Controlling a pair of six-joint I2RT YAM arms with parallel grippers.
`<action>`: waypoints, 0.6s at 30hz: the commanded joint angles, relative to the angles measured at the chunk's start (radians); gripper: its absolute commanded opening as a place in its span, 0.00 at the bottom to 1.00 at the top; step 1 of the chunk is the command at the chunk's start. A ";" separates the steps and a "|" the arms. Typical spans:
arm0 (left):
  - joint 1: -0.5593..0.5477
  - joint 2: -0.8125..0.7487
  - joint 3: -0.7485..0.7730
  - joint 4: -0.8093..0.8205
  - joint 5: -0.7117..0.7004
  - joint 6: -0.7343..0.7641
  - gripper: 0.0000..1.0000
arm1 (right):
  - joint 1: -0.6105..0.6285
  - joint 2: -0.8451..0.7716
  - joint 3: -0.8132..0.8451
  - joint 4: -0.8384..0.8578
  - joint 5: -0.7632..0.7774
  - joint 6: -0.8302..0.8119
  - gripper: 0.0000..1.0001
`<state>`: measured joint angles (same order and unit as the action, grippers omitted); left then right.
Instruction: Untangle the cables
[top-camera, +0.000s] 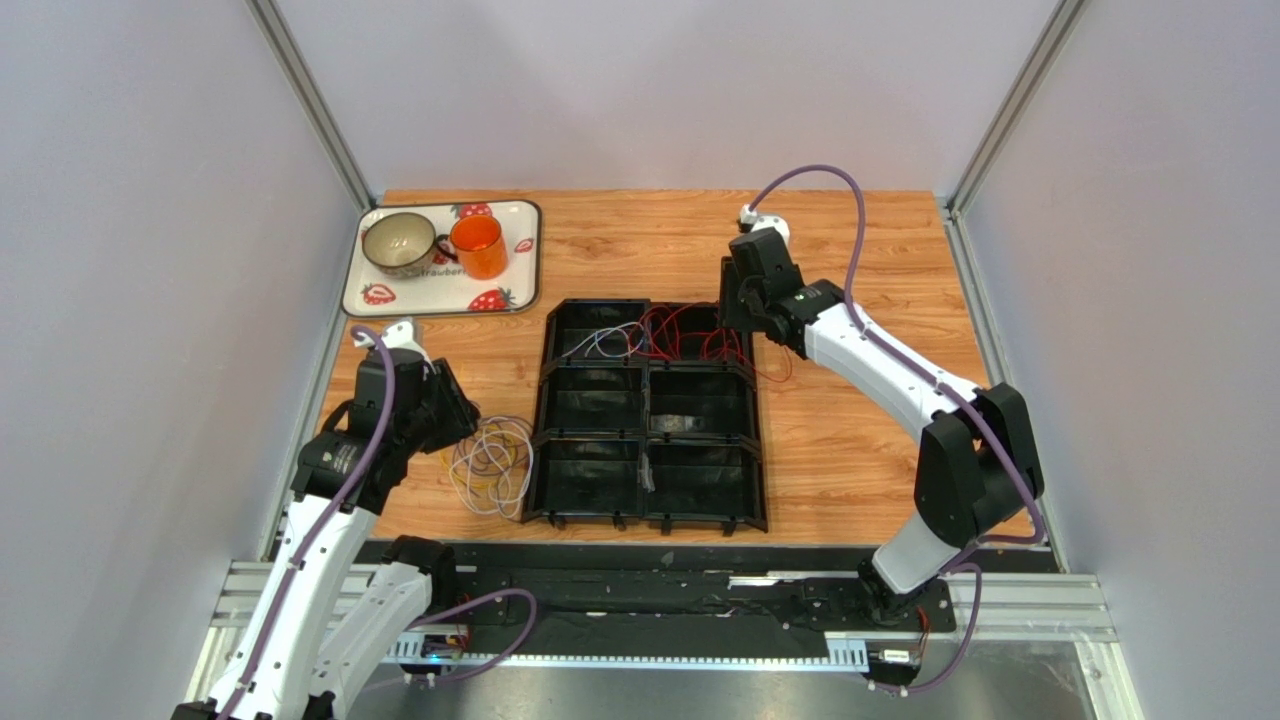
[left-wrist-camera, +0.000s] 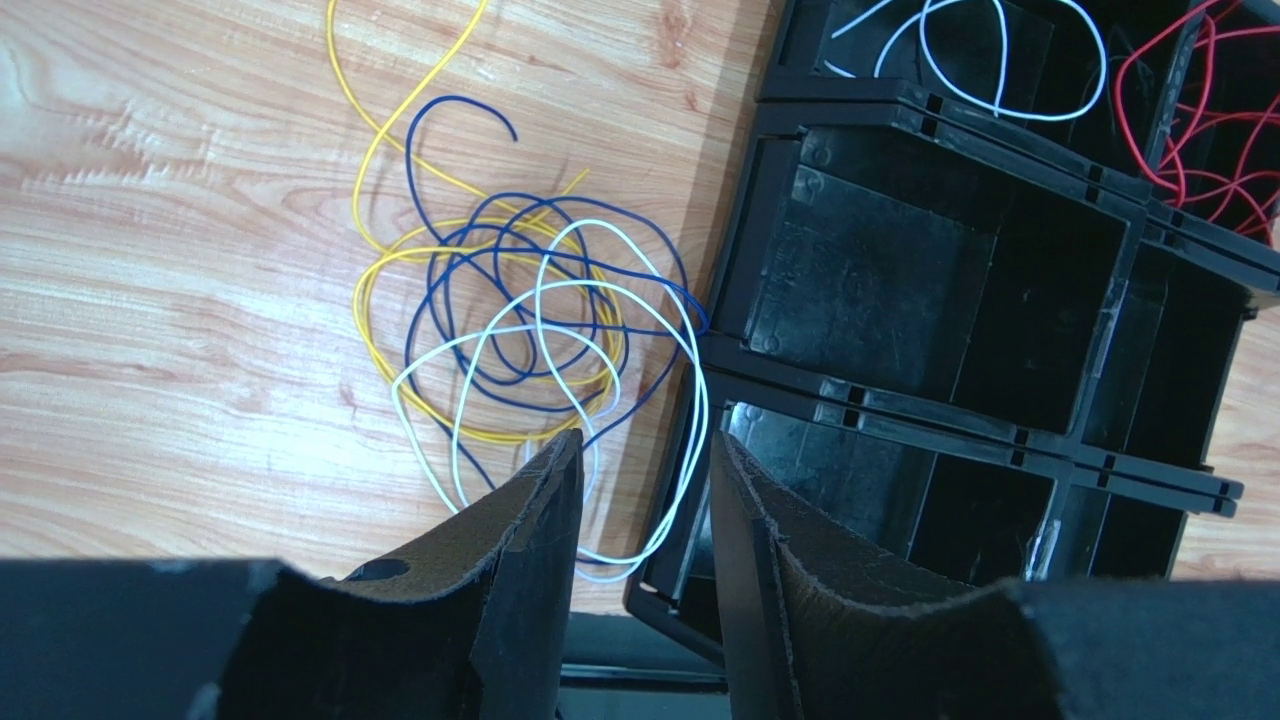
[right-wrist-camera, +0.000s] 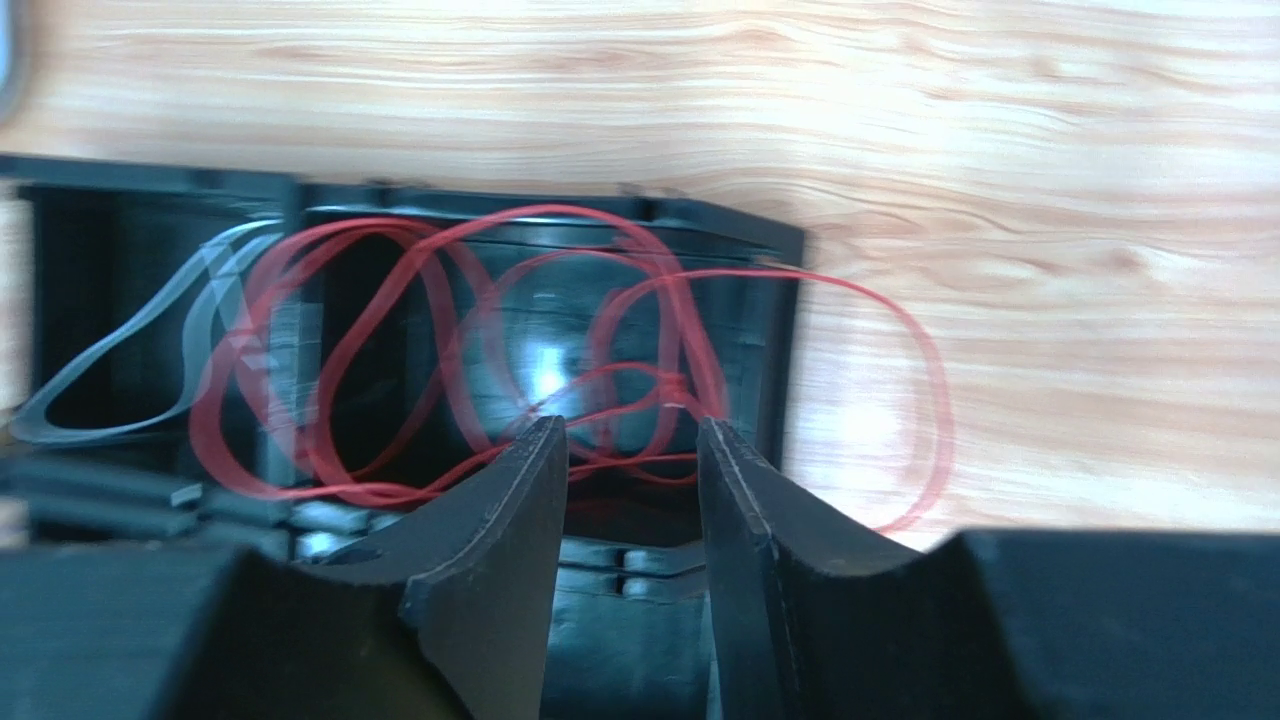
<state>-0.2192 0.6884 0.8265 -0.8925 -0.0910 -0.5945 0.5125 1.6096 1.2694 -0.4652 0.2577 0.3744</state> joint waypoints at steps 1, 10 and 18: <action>0.007 -0.009 0.039 0.000 0.010 0.044 0.45 | 0.027 -0.004 0.094 0.025 -0.188 0.031 0.41; 0.007 -0.001 0.076 -0.011 -0.023 0.101 0.45 | 0.181 0.118 0.287 -0.056 -0.184 0.018 0.40; 0.007 0.057 0.057 0.035 0.017 0.136 0.46 | 0.335 0.239 0.435 -0.131 -0.175 -0.029 0.40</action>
<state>-0.2192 0.7086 0.8616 -0.8883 -0.1032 -0.4934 0.7723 1.8118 1.6119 -0.5438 0.0853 0.3767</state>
